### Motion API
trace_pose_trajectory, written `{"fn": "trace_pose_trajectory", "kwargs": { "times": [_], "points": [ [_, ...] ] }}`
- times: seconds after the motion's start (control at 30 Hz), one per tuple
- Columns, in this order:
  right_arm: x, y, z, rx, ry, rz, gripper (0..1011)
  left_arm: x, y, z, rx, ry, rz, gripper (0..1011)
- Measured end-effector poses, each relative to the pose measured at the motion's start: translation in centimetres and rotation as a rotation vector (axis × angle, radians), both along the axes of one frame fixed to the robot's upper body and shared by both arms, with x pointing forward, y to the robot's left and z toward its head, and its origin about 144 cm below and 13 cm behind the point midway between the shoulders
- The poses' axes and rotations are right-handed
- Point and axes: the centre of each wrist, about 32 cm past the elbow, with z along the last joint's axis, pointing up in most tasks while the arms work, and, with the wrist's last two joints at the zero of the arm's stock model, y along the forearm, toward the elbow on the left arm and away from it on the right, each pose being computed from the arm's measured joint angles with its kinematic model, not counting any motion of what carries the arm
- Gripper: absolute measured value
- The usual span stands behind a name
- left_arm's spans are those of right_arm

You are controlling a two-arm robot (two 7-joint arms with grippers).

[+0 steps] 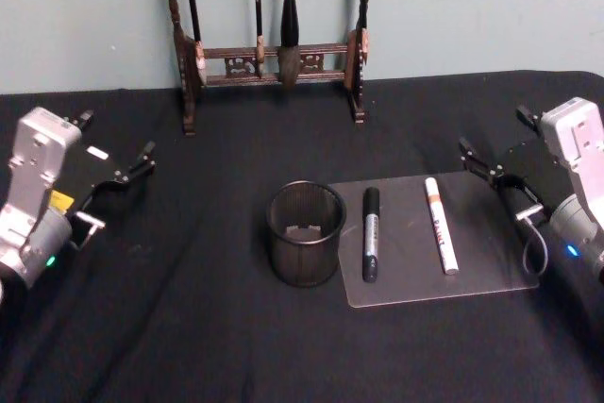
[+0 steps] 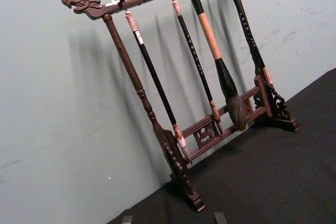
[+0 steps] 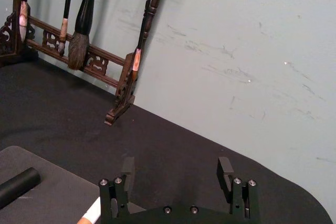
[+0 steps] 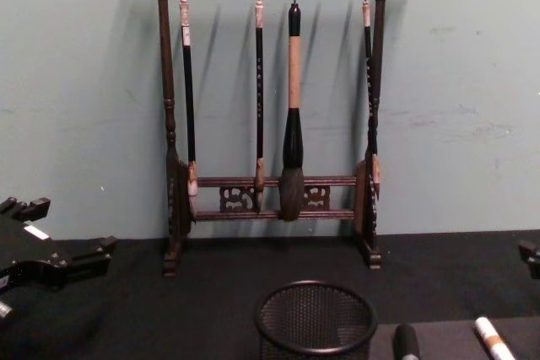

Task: Pick up the water-based marker from the table and place it into the pen holder.

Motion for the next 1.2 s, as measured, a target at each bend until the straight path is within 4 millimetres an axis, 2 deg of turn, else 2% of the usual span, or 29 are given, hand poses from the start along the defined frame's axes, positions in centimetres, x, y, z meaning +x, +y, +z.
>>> {"fn": "trace_pose_trajectory", "kwargs": {
  "times": [0.2, 0.57, 0.9, 1.2],
  "points": [
    [-0.1, -0.1, 0.1, 0.010, 0.009, 0.004, 1002, 0.0, 0.0, 0.0, 0.000, 0.000, 0.000, 1001],
    [-0.2, 0.4, 1.8, 0.075, 0.129, 0.014, 1002, 0.0, 0.0, 0.0, 0.000, 0.000, 0.000, 1001],
    [-0.1, 2.0, 3.6, 0.142, 0.332, -0.012, 1002, 0.0, 0.0, 0.0, 0.000, 0.000, 0.000, 1001],
    [0.2, 3.6, 4.3, 0.141, 0.415, -0.038, 1002, 0.0, 0.0, 0.0, 0.000, 0.000, 0.000, 1001]
  ]
}}
